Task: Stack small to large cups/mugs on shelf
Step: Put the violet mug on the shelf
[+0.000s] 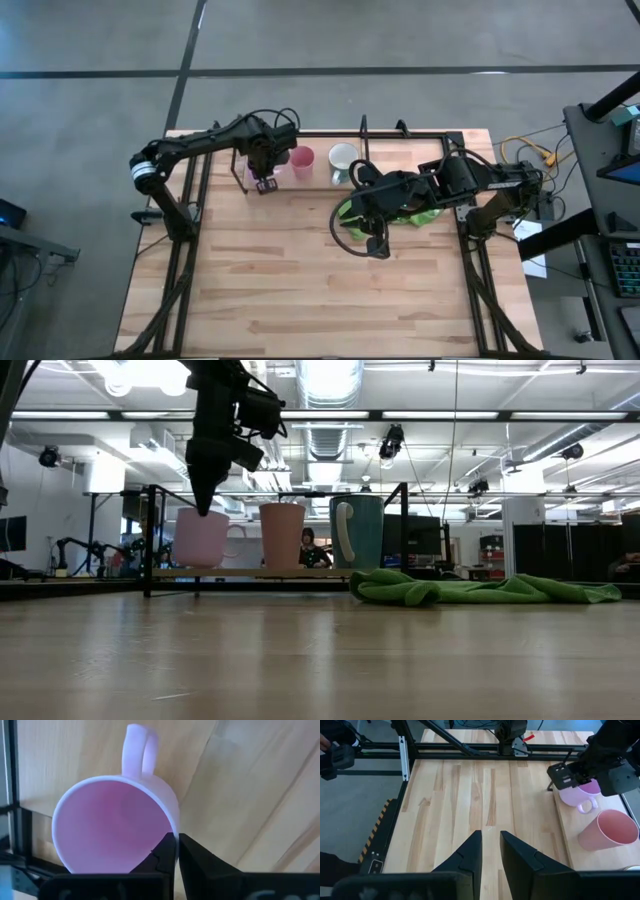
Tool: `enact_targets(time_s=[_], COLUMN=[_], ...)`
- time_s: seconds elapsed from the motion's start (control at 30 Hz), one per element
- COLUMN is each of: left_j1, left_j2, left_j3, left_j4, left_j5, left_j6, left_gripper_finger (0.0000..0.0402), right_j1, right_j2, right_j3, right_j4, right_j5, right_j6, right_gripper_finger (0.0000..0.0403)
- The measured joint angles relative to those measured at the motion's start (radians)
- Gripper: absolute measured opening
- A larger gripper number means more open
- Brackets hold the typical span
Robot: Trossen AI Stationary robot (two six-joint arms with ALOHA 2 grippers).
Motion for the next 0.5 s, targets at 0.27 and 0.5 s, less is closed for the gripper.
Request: enact_targets(time_s=[0.27,0.5], left_j1=[0.0,0.003], left_j2=[0.0,0.0], left_j3=[0.0,0.0], left_j4=[0.001,0.002], left_j5=[-0.082,-0.096], left_j6=[0.181,0.176], left_gripper_finger=[0.0,0.0], right_j1=[0.0,0.0], right_j2=[0.0,0.0], right_j3=[0.0,0.0], right_j4=[0.0,0.0], right_j5=[0.0,0.0], right_j6=[0.0,0.0], right_gripper_finger=[0.0063,0.0063])
